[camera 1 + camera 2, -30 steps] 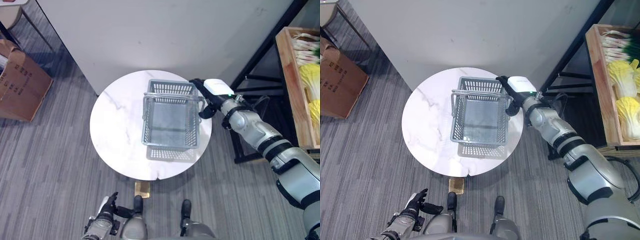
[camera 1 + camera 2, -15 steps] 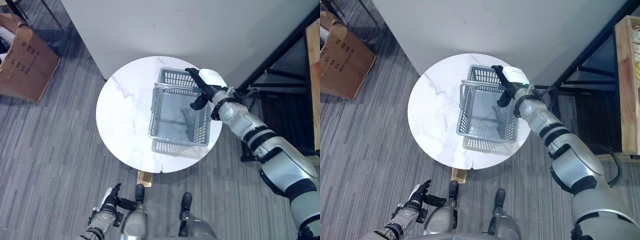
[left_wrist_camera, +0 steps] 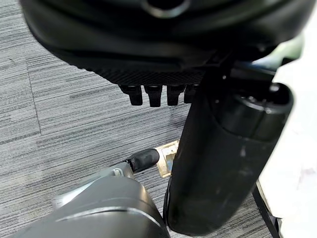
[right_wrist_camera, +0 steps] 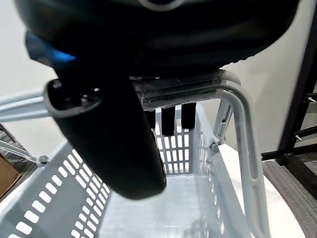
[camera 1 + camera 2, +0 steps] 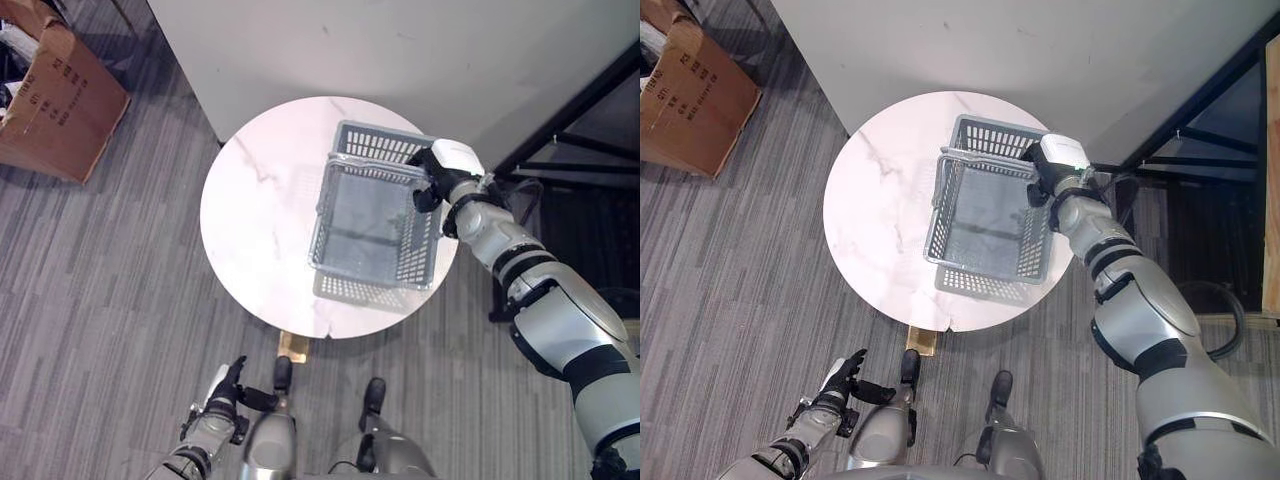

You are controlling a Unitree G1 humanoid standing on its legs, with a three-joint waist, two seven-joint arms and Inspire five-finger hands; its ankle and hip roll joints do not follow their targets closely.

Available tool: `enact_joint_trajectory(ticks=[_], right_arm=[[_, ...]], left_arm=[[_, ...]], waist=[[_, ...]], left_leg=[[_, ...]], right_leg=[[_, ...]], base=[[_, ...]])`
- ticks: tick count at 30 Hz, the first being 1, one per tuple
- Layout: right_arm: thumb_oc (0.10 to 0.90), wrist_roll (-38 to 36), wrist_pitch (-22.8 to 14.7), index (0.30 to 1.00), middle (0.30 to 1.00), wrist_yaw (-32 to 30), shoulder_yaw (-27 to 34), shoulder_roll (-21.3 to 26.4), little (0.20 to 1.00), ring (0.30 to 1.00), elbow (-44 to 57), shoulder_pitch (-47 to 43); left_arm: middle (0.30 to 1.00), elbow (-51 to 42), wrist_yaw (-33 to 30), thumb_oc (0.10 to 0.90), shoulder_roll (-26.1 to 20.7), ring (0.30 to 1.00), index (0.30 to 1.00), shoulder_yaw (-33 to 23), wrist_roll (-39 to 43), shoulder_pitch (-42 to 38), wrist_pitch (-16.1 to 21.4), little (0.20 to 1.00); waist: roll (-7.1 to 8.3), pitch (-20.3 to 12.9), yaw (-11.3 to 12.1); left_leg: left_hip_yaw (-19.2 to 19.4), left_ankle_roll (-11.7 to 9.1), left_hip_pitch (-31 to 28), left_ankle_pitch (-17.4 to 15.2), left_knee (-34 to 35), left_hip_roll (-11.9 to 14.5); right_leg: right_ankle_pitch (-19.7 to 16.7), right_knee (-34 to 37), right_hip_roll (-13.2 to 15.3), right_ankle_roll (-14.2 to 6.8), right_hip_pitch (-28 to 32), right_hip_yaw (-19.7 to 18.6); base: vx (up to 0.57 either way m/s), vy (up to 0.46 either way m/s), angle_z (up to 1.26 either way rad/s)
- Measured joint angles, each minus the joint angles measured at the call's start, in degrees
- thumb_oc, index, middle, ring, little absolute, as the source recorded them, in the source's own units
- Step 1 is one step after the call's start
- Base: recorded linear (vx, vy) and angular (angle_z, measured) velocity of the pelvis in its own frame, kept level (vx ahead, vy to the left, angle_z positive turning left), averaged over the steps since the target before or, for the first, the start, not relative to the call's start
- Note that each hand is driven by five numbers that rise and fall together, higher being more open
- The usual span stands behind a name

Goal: Get the vegetables into the basket

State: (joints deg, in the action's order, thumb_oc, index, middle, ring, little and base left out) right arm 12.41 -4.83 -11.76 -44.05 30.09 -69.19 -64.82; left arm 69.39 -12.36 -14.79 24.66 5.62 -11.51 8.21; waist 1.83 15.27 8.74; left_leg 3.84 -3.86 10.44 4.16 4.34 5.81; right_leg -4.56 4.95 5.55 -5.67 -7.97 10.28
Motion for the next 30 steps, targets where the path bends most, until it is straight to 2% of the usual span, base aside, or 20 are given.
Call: enact_joint_trajectory(ticks=[11,13,17,18,20,22,26,28,30], right_arm=[[0.400,-1.55,0.41,0.300,0.300,0.70,1.12,0.54,0.300,0.300,2.55,0.42],[0.400,-1.62,0.58,0.300,0.300,1.11,1.07,3.00,0.300,0.300,11.87,2.79],[0.400,-2.11,1.08,0.300,0.300,3.07,1.11,6.08,0.300,0.300,23.41,6.71],[0.400,-3.32,0.41,0.300,0.300,4.46,1.10,8.59,0.300,0.300,30.65,9.96],[0.400,-4.30,0.35,0.300,0.300,5.55,1.39,10.35,0.300,0.300,36.27,12.76],[0.400,-5.55,0.00,0.300,0.300,7.09,2.42,14.10,0.300,0.300,44.90,18.38],[0.400,-8.46,-0.92,0.300,0.300,11.71,3.64,18.48,0.300,0.300,53.58,25.16],[0.400,-9.02,-1.12,0.300,0.300,12.98,3.81,20.95,0.300,0.300,56.63,27.13],[0.400,-9.18,-1.47,0.300,0.300,14.64,7.06,22.87,0.300,0.300,60.04,31.35]], left_arm=[[1.000,-0.06,0.01,0.900,0.24,1.000,1.000,0.32,-0.09,-0.08,-0.34,1.000],[1.000,-0.02,0.08,0.900,0.29,1.000,1.000,-0.25,-0.14,0.04,-0.56,1.000],[1.000,0.04,0.29,0.900,0.36,1.000,1.000,-1.20,-1.25,0.31,-1.52,1.000],[1.000,0.05,0.63,0.900,0.36,1.000,1.000,-2.47,-1.30,0.81,-1.75,1.000],[1.000,-0.07,0.87,0.900,0.38,1.000,1.000,-3.71,-1.41,1.46,-2.14,1.000],[1.000,-0.21,1.34,0.900,0.35,1.000,1.000,-5.64,-2.65,2.34,-2.46,1.000],[1.000,0.18,1.99,0.900,-0.01,1.000,1.000,-7.43,-5.24,3.19,-3.13,1.000],[1.000,0.16,2.52,0.900,-0.11,1.000,1.000,-8.09,-6.64,3.55,-3.12,1.000],[1.000,0.11,2.86,0.900,-0.15,1.000,1.000,-8.66,-7.92,4.01,-3.33,1.000]], waist=[[-0.42,0.25,-0.25],[-0.44,0.26,-0.57],[-0.42,0.25,-1.30],[-0.39,0.23,-1.85],[-0.33,0.20,-2.21],[-0.27,0.17,-2.97],[-0.14,0.11,-5.48],[-0.13,0.10,-5.90],[0.00,0.02,-6.72]], left_leg=[[0.30,0.03,-0.69,0.02,-0.04,-0.22],[0.66,0.03,-1.60,0.02,-0.02,-0.16],[0.88,0.02,-3.28,0.01,0.36,-0.06],[1.05,0.02,-3.80,0.01,0.49,-0.06],[1.64,0.02,-4.33,0.01,0.62,-0.10],[1.84,0.02,-5.07,0.00,0.64,-0.17],[3.24,-0.01,-6.66,-0.07,0.66,0.06],[4.08,-0.02,-7.19,-0.12,0.67,0.19],[4.71,-0.02,-7.69,-0.13,0.68,0.41]], right_leg=[[-0.01,0.00,0.30,0.00,0.50,-0.33],[-0.01,0.00,0.30,0.00,1.17,-0.66],[-0.01,0.00,0.16,0.00,2.51,-0.88],[-0.01,0.00,0.20,0.00,2.90,-1.07],[-0.02,0.00,0.29,0.01,3.11,-1.68],[-0.02,0.00,0.33,0.00,3.68,-1.95],[-0.35,0.00,0.04,0.12,4.42,-3.44],[-0.56,0.00,-0.13,0.22,4.47,-4.21],[-0.74,0.00,-0.37,0.32,4.58,-4.95]], base=[[0.00,-0.001,0.00],[0.02,-0.013,-0.07],[0.01,-0.007,-0.03],[0.01,-0.006,-0.06],[0.01,-0.017,-0.13],[0.00,-0.028,-0.08],[0.00,-0.018,-0.17],[-0.01,-0.010,-0.26],[0.01,-0.002,-0.17]])
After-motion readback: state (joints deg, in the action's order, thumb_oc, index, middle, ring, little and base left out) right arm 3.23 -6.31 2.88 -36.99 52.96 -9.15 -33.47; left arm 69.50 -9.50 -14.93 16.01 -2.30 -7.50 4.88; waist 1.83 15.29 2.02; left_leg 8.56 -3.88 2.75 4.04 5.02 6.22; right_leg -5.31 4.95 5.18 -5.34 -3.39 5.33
